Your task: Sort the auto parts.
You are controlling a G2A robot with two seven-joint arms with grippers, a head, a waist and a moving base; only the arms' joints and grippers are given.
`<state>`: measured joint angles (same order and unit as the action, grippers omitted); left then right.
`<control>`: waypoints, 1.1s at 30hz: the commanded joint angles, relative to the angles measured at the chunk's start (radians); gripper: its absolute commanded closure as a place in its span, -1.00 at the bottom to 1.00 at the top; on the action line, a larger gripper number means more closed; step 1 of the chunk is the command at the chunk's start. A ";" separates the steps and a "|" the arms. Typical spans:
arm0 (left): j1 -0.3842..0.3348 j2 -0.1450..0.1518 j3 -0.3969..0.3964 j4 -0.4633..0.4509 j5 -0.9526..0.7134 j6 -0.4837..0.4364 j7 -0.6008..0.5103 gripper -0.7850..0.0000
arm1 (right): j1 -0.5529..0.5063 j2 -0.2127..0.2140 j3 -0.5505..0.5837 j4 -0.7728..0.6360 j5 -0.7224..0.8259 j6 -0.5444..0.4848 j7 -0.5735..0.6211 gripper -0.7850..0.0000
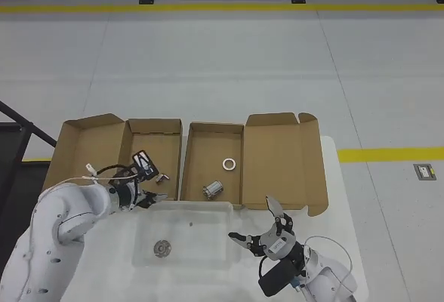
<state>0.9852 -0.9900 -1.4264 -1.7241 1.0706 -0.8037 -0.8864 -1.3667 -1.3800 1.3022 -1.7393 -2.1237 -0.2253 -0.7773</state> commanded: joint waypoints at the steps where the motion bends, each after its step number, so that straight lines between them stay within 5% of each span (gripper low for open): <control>1: 0.060 0.009 -0.005 -0.080 0.023 -0.051 -0.053 -0.88 | 0.000 0.000 0.000 0.000 0.000 0.000 0.000 -1.00; 10: 0.235 0.045 0.079 -0.270 0.322 -0.105 -0.025 -1.00 | 0.000 0.000 0.000 0.000 0.000 0.000 0.000 -1.00; 21: 0.235 0.045 0.079 -0.270 0.322 -0.105 -0.025 -1.00 | 0.000 0.000 0.000 0.000 0.000 0.000 0.000 -1.00; 23: 0.237 0.042 0.065 -0.248 0.347 0.000 -0.038 -1.00 | 0.000 0.000 0.000 0.000 0.000 0.000 0.000 -1.00; 28: 0.229 0.042 0.130 -0.254 0.339 -0.043 -0.087 -1.00 | 0.000 0.000 0.000 0.000 0.000 0.000 0.000 -1.00; 33: 0.187 0.073 0.195 -0.204 0.312 -0.057 -0.073 -1.00 | 0.000 0.000 0.000 0.000 0.000 0.000 0.000 -1.00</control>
<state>1.1820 -0.9240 -1.2452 -1.9357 1.3851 -0.8700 -0.9513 -1.3667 -1.3800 1.3022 -1.7393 -2.1237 -0.2253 -0.7773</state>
